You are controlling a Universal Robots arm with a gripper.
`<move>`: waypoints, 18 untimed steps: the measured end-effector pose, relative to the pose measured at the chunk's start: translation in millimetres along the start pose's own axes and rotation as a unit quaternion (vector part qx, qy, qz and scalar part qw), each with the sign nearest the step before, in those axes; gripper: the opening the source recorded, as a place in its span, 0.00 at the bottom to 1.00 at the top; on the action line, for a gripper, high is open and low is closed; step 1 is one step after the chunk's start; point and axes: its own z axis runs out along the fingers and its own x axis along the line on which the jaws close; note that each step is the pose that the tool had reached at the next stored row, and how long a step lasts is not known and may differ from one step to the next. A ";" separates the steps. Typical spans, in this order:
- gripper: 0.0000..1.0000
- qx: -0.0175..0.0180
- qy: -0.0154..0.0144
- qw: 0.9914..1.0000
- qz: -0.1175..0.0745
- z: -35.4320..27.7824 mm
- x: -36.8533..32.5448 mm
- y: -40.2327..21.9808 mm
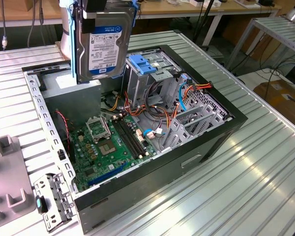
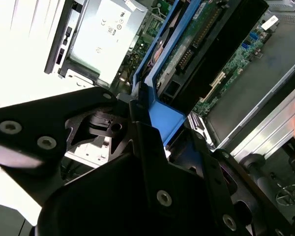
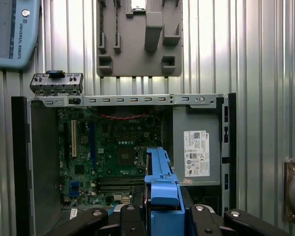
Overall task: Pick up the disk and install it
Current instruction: 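Insert the disk into the insertion slot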
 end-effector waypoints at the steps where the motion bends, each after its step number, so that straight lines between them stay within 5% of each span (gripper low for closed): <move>1: 0.37 0.000 0.000 1.000 0.000 0.0 1.7 0.0; 10: 0.37 0.000 0.000 1.000 0.000 -0.2 17.2 -0.4; 18: 0.37 0.000 0.000 1.000 0.000 -0.5 38.5 -1.0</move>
